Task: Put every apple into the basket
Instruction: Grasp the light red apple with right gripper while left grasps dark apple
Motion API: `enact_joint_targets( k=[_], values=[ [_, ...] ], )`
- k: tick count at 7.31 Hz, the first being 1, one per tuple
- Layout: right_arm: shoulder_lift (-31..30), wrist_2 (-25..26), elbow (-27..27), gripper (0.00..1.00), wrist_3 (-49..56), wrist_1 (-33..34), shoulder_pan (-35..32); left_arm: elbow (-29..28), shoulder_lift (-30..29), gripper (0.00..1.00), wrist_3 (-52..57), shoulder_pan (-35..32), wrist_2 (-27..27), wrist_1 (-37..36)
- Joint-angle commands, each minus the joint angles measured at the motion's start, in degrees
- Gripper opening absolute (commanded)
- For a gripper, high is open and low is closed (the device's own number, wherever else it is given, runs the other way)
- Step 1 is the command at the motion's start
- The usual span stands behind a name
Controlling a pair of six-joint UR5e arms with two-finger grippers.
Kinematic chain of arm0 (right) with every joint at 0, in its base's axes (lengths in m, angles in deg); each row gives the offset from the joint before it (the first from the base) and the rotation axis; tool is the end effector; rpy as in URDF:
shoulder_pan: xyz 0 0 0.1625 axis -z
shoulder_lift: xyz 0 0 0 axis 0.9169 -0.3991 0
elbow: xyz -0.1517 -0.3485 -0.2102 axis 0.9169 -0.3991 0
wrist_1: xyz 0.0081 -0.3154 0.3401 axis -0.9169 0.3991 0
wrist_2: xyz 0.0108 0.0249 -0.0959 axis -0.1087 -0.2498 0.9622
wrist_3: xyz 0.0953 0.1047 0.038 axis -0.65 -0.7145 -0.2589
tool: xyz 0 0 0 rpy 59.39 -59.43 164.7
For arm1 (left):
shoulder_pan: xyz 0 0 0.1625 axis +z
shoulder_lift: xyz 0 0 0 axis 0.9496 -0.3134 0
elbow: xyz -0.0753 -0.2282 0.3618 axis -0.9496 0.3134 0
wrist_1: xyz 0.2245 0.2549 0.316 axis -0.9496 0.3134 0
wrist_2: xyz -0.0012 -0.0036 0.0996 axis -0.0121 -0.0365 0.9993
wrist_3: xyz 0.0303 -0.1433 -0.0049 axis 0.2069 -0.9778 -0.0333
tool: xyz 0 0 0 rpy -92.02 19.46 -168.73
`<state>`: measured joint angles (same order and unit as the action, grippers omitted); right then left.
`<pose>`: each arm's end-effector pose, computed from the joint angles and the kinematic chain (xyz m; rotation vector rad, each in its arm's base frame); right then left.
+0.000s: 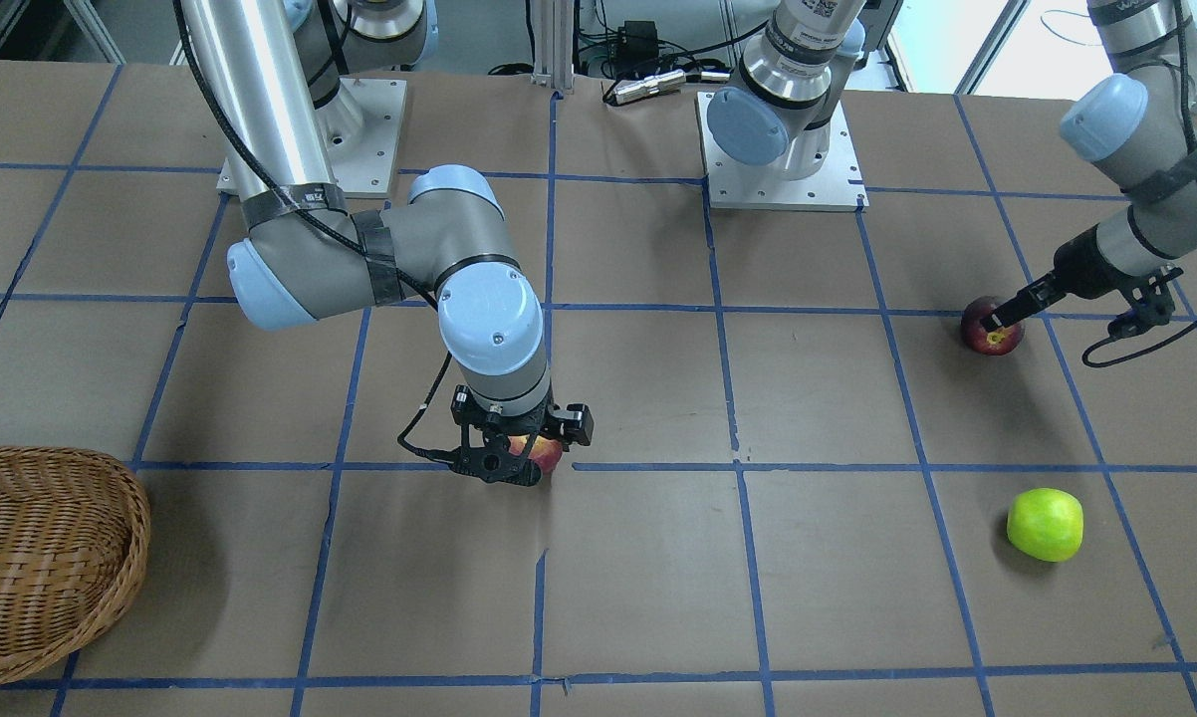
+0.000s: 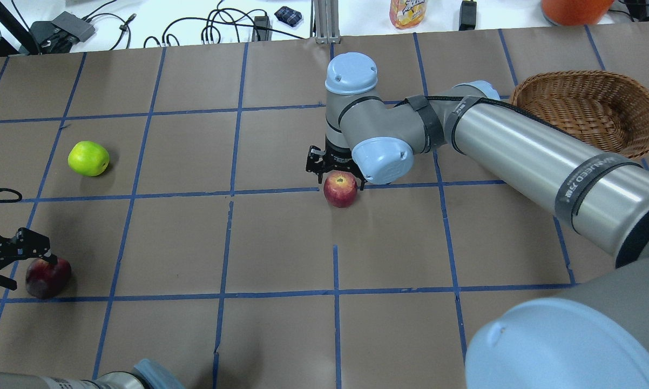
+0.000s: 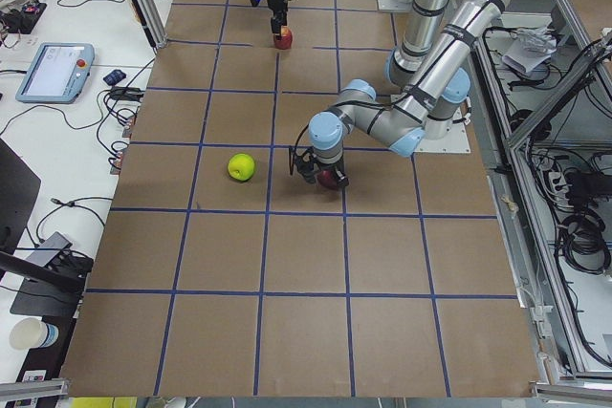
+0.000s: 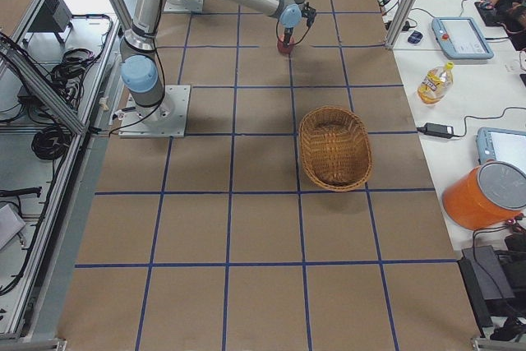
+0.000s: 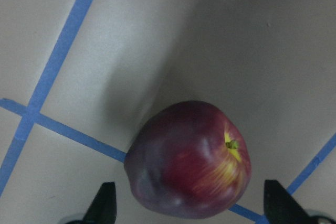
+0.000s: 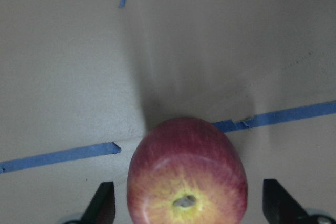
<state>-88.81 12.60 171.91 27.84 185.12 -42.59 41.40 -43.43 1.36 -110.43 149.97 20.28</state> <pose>0.3614 -0.5944 0.1429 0.3029 3.0630 0.1543 0.2927 -0.4047 0.1426 0.8162 -2.8871 -0.2787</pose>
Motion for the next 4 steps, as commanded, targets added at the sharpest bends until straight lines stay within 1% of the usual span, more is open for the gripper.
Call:
enact_joint_targets(
  k=[1,2,3,4],
  values=[
    [1.68,0.05,0.4,1.0,0.04,0.08,0.0,0.22,-2.11,0.82,0.04,0.02,-0.17,-3.01],
    [1.86,0.66,0.05,0.98,0.04,0.26,0.0,0.22,-2.29,0.79,0.05,0.02,-0.17,-2.84],
    [1.61,-0.2,-0.12,0.35,-0.57,-0.09,0.17,0.13,-2.46,0.75,0.4,0.02,-0.25,-2.58],
    [1.25,-0.21,-0.21,0.0,-0.66,-0.53,0.35,-0.13,-2.55,0.71,0.23,0.02,-0.25,-2.66]
  ],
)
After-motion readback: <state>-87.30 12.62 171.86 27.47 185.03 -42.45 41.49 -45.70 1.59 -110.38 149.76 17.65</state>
